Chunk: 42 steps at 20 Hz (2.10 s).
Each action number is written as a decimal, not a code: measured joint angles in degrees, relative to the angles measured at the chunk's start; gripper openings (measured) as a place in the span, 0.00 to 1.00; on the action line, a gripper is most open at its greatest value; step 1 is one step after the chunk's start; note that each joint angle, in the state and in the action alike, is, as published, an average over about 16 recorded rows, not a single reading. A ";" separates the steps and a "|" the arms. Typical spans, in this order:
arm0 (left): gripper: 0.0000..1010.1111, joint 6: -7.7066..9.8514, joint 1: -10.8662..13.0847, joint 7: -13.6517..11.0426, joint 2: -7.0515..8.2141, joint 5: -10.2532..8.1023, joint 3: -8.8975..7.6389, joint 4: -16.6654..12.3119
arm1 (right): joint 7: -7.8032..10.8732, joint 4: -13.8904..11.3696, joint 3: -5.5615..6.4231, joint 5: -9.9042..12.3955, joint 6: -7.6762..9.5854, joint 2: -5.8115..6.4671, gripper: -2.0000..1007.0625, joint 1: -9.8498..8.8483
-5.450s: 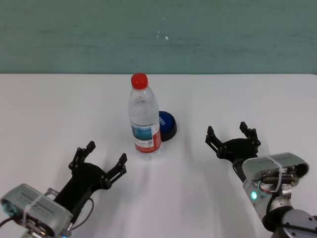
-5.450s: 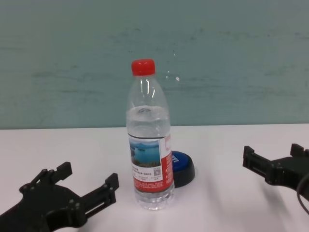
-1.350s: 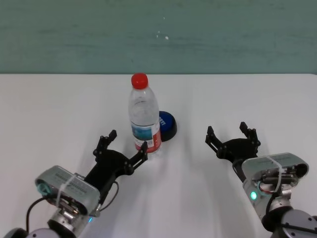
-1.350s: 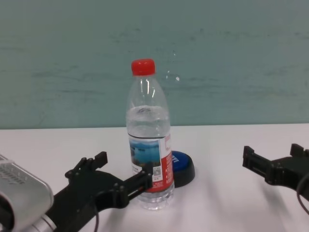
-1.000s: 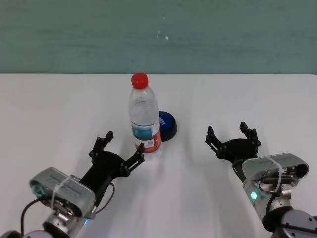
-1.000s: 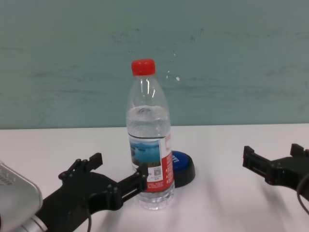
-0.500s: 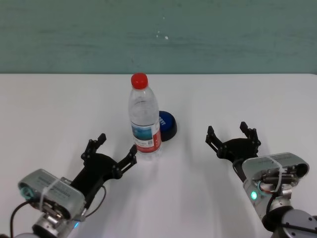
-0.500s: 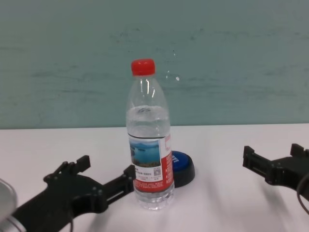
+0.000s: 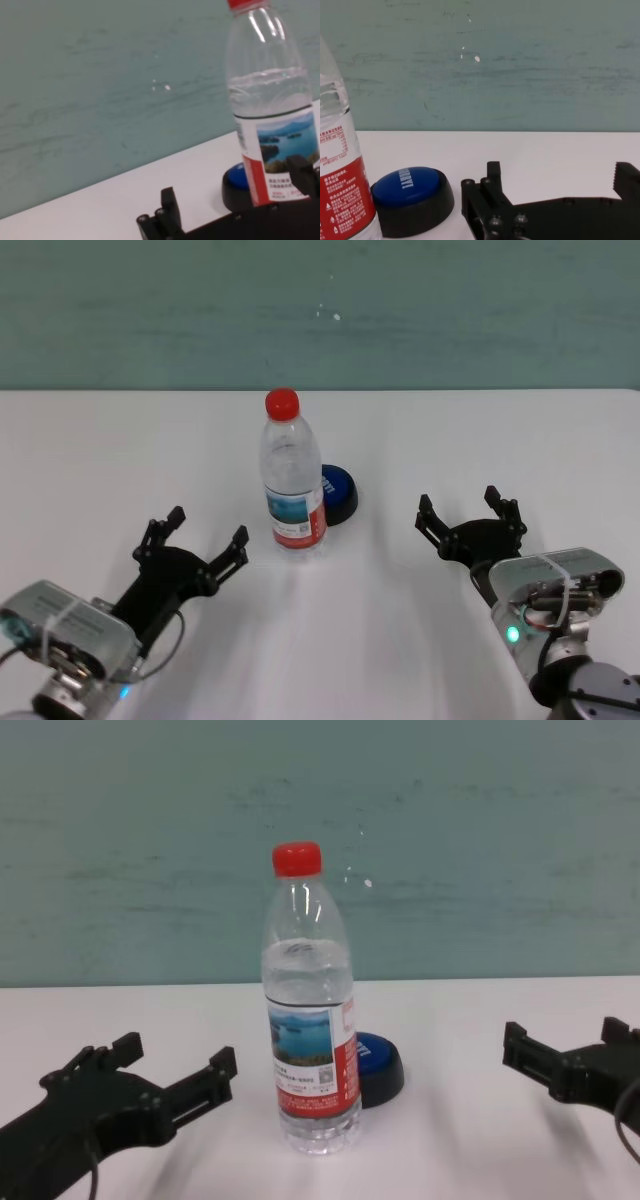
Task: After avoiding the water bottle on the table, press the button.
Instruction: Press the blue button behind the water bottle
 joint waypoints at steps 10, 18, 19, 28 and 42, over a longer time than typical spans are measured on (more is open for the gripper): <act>1.00 0.30 -0.17 0.17 0.19 -0.64 -1.24 0.28 | 0.00 0.00 0.00 0.00 0.00 0.00 1.00 0.00; 1.00 -0.12 -1.34 0.12 0.11 -0.55 -1.53 1.49 | 0.00 0.00 0.00 0.00 0.00 0.01 1.00 0.00; 1.00 -0.19 -1.59 0.10 0.08 -0.52 -1.54 1.72 | 0.00 0.00 0.00 0.00 0.00 0.01 1.00 0.00; 1.00 0.00 -4.06 -0.40 -0.01 -0.57 -1.36 3.76 | 0.00 0.00 0.00 0.00 0.00 0.00 1.00 0.00; 1.00 -0.74 -8.62 -0.86 -0.06 -0.40 -0.73 7.81 | 0.00 0.00 0.00 0.00 0.00 0.00 1.00 0.00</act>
